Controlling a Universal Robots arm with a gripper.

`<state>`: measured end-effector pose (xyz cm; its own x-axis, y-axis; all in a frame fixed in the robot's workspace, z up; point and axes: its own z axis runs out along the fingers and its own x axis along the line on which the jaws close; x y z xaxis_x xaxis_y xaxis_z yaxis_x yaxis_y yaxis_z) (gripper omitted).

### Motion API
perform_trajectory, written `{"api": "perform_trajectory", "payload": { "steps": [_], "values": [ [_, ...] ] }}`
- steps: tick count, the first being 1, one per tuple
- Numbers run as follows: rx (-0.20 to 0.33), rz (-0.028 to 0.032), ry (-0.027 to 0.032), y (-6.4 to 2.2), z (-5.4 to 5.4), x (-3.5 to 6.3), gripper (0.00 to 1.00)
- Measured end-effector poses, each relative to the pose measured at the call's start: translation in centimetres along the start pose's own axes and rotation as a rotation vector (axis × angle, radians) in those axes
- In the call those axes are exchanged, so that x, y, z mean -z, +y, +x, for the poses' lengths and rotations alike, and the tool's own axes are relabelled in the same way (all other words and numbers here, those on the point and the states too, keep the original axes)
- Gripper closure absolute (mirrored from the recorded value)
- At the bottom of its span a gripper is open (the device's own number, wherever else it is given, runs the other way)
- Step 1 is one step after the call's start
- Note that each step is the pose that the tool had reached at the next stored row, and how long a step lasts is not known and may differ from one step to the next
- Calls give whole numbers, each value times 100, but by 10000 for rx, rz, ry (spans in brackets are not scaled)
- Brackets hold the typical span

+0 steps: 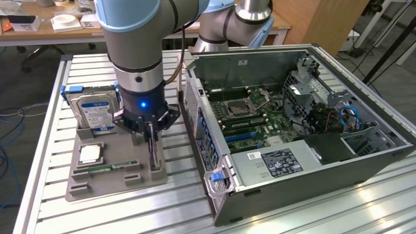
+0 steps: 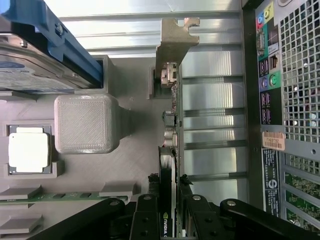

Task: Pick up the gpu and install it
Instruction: 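Pick up the gpu and move the gpu toward the slot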

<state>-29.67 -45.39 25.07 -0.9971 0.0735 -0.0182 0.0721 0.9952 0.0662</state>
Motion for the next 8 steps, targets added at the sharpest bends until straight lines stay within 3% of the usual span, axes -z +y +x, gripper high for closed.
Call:
{"api": "perform_trajectory", "payload": {
  "steps": [8],
  "values": [
    [0, -1, -1, 4, -1, 52, 74]
  ]
}}
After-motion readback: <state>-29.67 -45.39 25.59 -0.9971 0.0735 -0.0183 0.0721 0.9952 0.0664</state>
